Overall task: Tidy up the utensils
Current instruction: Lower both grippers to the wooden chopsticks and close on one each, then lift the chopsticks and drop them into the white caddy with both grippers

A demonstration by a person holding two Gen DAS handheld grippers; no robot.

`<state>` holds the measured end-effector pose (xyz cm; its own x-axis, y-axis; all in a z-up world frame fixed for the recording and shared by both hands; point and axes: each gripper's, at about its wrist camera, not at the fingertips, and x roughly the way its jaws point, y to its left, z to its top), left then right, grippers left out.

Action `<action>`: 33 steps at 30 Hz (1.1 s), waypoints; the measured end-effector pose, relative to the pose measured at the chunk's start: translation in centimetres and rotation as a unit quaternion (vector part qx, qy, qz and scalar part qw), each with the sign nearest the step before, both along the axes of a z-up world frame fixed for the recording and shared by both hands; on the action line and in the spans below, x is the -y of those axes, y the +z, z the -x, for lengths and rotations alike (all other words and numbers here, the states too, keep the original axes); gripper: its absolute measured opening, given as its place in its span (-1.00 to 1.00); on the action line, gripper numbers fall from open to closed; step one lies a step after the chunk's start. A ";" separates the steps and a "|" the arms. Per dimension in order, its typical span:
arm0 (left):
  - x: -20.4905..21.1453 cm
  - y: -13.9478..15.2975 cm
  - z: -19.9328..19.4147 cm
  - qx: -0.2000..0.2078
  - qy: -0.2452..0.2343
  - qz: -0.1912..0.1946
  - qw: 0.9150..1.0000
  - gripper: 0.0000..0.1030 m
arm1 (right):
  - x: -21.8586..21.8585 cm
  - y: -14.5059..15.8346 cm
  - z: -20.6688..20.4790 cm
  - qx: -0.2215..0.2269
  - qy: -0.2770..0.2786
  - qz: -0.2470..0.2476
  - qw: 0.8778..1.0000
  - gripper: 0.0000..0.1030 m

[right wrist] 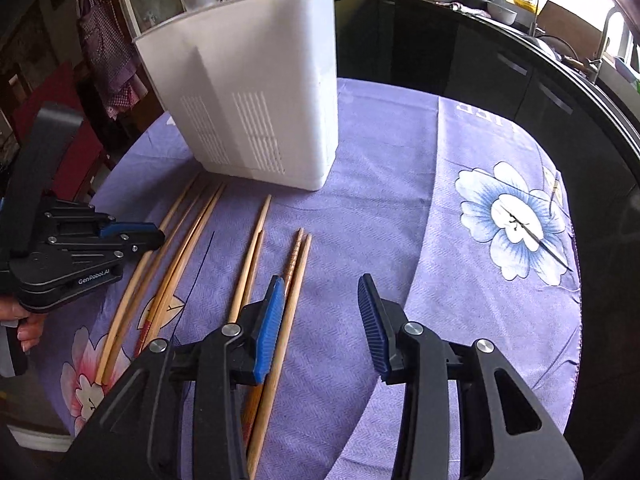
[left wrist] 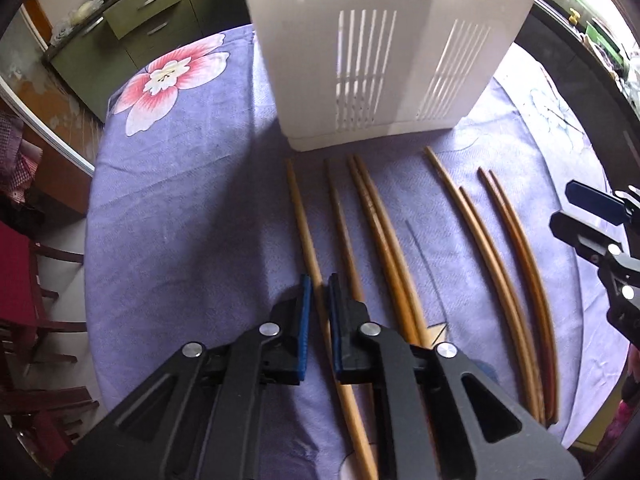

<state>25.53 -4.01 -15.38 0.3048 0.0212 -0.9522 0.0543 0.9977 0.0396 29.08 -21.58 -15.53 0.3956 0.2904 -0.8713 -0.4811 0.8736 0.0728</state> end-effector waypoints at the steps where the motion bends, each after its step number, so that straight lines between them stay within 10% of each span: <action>1: -0.2 0.0 0.2 -0.001 0.000 -0.001 1.000 -0.85 | -0.3 -0.4 -0.2 -0.008 0.002 0.003 1.000 -0.41; 19: -1.7 0.2 0.7 0.003 -0.006 0.016 1.000 -0.83 | -4.1 -2.6 -1.1 -0.054 0.009 0.065 0.996 -0.68; 28: -1.6 -0.1 -0.9 -0.005 0.006 0.021 1.000 -0.16 | -5.5 -2.6 -1.6 -0.074 0.011 0.068 0.995 -0.77; 31: -1.2 0.1 -0.8 -0.003 -0.001 0.020 1.000 -0.84 | -6.0 -2.5 -2.1 -0.065 0.011 0.072 0.995 -0.77; 33: -0.9 0.1 -0.8 -0.003 -0.006 0.013 1.000 -0.87 | -5.7 -2.5 -2.1 -0.065 0.010 0.070 0.995 -0.78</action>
<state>26.34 -3.12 -15.29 0.2993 -0.0084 -0.9541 0.0671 0.9977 0.0123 31.17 -15.86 -18.01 0.2728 0.1701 -0.9469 -0.4931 0.8699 0.0142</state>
